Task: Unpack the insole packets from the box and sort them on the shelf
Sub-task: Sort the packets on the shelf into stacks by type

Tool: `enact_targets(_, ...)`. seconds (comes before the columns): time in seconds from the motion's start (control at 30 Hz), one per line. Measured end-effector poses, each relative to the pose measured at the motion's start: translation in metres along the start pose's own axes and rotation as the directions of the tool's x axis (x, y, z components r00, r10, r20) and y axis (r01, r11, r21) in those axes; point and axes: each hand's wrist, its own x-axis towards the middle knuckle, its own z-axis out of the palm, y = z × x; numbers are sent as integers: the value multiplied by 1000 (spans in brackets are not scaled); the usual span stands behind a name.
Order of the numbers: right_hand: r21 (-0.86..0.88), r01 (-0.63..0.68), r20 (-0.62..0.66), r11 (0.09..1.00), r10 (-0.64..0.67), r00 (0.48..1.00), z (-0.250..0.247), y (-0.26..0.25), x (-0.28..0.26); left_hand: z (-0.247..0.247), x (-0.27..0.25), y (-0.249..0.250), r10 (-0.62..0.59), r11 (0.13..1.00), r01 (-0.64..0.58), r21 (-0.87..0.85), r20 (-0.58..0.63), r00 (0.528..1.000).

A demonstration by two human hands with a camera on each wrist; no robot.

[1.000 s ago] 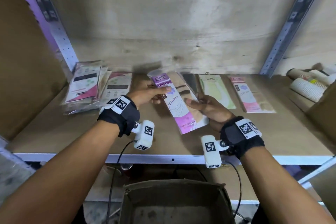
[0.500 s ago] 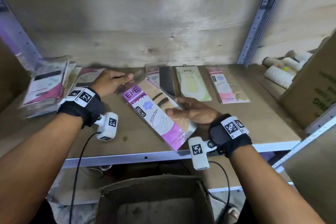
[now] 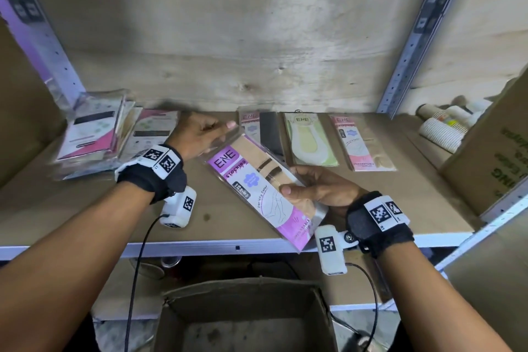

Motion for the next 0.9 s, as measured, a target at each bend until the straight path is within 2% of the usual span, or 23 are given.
enact_targets(0.17,9,38,8,999,-38,999,-1,5,0,-1,1,2,32,990,-32,137,4,999)
enact_targets(0.3,34,30,28,999,-31,999,-5,6,2,-3,-1,0,16,993,-15,121,-10,1000)
enact_targets(0.4,19,32,40,999,-33,999,-4,5,2,-6,-5,-3,60,984,-59,165,1,998)
enact_targets(0.5,11,59,38,998,-59,998,-2,6,2,-9,-6,-5,86,978,-90,189,34,996)
enact_targets(0.57,12,69,38,998,-69,997,-2,5,2,-9,-7,-5,62,977,-71,200,49,997)
enact_targets(0.73,24,67,5,997,-68,998,-2,3,1,-10,-5,1,-4,994,4,111,-3,1000)
enact_targets(0.9,15,66,-9,998,-66,998,-2,-1,0,-13,-7,5,-56,998,56,14,29,998)
